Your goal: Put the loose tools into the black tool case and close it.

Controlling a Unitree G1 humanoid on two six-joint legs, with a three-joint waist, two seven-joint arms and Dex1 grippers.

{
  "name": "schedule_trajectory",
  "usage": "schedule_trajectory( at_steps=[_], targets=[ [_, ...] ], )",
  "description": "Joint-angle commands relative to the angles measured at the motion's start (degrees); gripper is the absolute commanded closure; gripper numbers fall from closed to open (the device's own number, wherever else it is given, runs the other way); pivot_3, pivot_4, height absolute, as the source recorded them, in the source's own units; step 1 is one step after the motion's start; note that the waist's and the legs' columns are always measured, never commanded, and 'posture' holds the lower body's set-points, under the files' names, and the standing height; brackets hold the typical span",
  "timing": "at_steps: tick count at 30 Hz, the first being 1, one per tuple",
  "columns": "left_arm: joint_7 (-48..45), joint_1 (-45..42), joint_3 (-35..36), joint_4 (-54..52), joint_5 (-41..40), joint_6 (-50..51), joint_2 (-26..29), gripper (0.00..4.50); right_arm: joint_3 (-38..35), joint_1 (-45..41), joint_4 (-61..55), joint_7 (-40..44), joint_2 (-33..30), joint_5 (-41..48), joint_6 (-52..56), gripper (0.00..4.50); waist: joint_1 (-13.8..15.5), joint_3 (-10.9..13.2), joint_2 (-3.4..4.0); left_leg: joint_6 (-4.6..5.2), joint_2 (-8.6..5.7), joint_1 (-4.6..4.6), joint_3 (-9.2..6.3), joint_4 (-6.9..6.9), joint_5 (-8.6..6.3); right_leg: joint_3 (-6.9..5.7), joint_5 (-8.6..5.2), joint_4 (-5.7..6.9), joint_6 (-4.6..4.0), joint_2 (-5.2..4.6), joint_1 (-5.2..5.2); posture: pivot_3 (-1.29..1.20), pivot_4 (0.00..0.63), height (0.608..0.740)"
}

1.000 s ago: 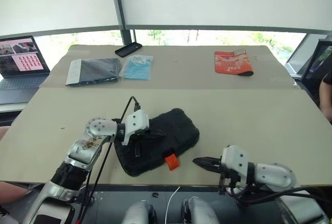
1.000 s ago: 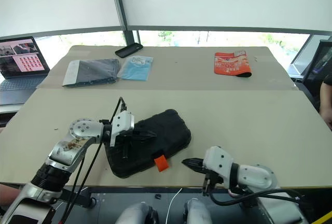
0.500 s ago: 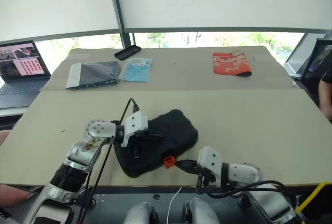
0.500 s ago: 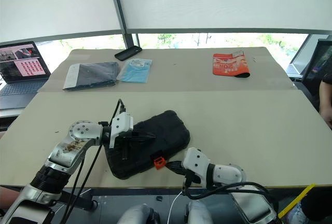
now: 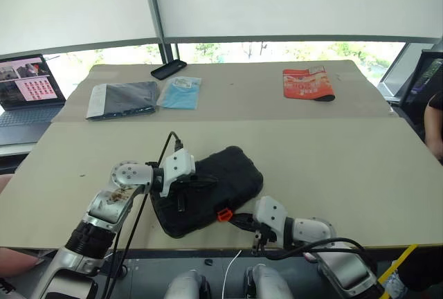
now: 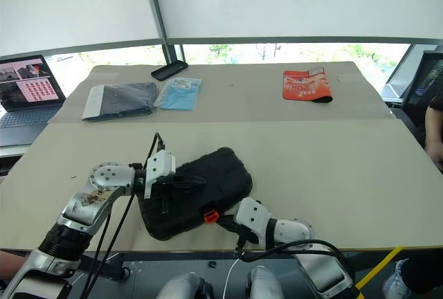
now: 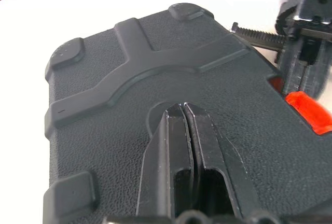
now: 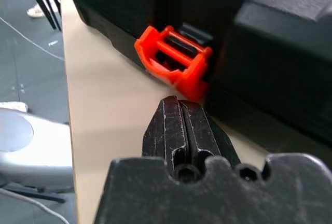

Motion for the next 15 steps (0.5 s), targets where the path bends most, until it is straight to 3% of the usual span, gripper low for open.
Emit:
schedule_trajectory(
  at_steps=[1,15],
  targets=[
    [0.4,2.7,-3.6,5.4,3.9,3.0,0.7,4.4,-2.3,-1.3,-2.9,-0.6,3.3,4.8,-1.4,4.5,-0.1,0.0,-0.02,-0.01,0.0,0.0,0.0,-0.02,0.0,0.0,0.0,0.01,0.0,0.01,-0.01,0.0,0.15,0.74],
    [0.9,2.3,-4.1,6.3,4.0,3.5,-0.1,4.4,-7.7,-2.6,-7.2,1.2,1.4,12.9,5.0,4.5,-0.1,0.3,-0.17,-0.15,0.04,-0.06,-0.1,-0.15,0.08,-0.11,0.0,-0.06,0.0,0.01,-0.1,0.0,0.15,0.74]
  ],
)
